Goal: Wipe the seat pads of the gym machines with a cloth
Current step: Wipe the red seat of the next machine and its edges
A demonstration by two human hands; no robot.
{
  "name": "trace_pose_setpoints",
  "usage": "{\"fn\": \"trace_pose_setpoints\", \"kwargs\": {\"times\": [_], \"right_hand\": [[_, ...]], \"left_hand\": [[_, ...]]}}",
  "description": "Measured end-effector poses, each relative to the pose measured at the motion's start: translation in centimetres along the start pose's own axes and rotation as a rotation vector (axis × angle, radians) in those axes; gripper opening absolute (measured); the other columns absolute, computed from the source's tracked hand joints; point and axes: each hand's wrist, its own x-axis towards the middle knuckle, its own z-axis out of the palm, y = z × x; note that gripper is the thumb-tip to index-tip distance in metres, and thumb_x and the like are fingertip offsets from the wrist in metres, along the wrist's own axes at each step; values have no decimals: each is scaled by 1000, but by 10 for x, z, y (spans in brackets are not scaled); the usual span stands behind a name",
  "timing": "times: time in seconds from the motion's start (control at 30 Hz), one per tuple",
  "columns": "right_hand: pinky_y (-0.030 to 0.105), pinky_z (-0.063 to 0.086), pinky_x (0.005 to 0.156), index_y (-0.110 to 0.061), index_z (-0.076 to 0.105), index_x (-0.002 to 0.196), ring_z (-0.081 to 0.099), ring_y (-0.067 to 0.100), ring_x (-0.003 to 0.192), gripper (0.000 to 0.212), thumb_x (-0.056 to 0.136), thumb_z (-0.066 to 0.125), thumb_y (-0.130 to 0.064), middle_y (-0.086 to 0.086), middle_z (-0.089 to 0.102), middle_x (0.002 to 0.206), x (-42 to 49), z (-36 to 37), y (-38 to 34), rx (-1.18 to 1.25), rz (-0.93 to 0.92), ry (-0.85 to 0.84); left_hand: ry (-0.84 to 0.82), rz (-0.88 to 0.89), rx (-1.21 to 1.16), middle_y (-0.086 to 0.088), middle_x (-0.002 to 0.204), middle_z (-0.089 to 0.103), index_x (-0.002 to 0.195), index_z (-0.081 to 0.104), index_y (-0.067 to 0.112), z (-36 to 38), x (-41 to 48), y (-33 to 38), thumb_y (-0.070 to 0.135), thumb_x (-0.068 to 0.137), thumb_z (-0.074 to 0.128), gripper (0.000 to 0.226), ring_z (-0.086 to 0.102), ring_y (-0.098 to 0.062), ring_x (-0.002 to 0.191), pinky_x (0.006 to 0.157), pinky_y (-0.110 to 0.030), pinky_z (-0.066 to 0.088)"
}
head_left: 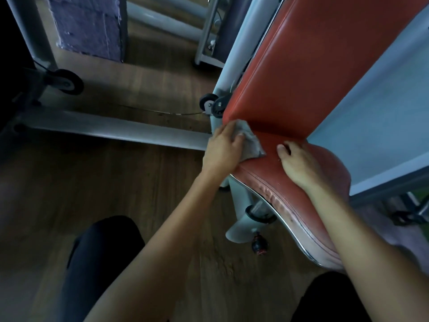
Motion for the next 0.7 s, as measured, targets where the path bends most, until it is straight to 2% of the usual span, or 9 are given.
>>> {"fn": "trace_pose_setpoints", "kwargs": {"times": [0.07, 0.13, 0.2, 0.27, 0.37, 0.43, 0.53, 0.63, 0.7], "right_hand": [[52, 25, 117, -21, 42, 146, 35, 32, 142, 55, 102, 32, -51, 11, 36, 154, -2, 0, -2, -30, 3, -7], [52, 23, 118, -20, 39, 148, 32, 31, 143, 56, 102, 30, -52, 10, 34, 155, -3, 0, -3, -49, -1, -11], [52, 20, 119, -21, 37, 149, 30, 31, 144, 57, 103, 28, -52, 10, 32, 157, -4, 0, -4, -68, 4, -13], [52, 17, 120, -22, 33, 151, 27, 31, 146, 57, 103, 26, -52, 9, 28, 159, -6, 1, -4, -87, 11, -25], [53, 13, 120, -24, 29, 153, 21, 30, 148, 58, 103, 24, -53, 8, 23, 161, -6, 1, -4, -106, 15, -49], [53, 11, 121, -23, 27, 154, 18, 29, 150, 58, 104, 23, -51, 8, 21, 162, -5, 1, -3, -107, 16, -56], [54, 10, 121, -22, 26, 154, 16, 29, 150, 58, 104, 23, -50, 8, 20, 163, -2, 1, -1, -104, 21, -51], [54, 10, 121, -22, 25, 154, 17, 29, 150, 57, 104, 22, -50, 8, 19, 163, -3, 2, 1, -115, 7, -61], [55, 10, 120, -22, 24, 154, 16, 30, 150, 57, 104, 22, -50, 7, 19, 163, -2, 4, 1, -128, -4, -65]], "left_hand": [[-17, -107, -381, -2, 138, 55, 148, 40, 26, 0, -2, -8, 43, 91, 49, 59, 57, -19, 123, 108, -41, 44], [-27, -176, -548, -1, 120, 65, 145, 45, 23, -1, 3, -10, 34, 98, 49, 48, 65, -16, 107, 99, -35, 51], [-8, -220, -679, -2, 110, 69, 133, 56, 19, -2, 8, -9, 28, 101, 45, 35, 67, -17, 101, 95, -36, 53], [103, -198, -613, -2, 117, 67, 130, 56, 21, 11, -6, -8, 39, 98, 42, 39, 64, -18, 109, 100, -43, 50], [269, -82, -399, -3, 146, 46, 150, 33, 23, 45, -43, -18, 54, 94, 39, 64, 43, -18, 136, 113, -43, 37], [221, -94, -479, -1, 142, 52, 146, 39, 25, 36, -28, -20, 54, 90, 44, 63, 49, -18, 132, 111, -44, 40], [115, -260, -612, -2, 115, 69, 117, 65, 26, 16, 9, -14, 48, 82, 49, 44, 64, -22, 109, 101, -49, 49], [288, -166, -510, -1, 125, 63, 131, 54, 22, 39, -27, -8, 46, 93, 43, 47, 59, -18, 118, 103, -46, 47], [328, -108, -521, -2, 135, 57, 138, 46, 23, 55, -53, -16, 51, 94, 41, 52, 53, -18, 127, 107, -47, 45]]}}
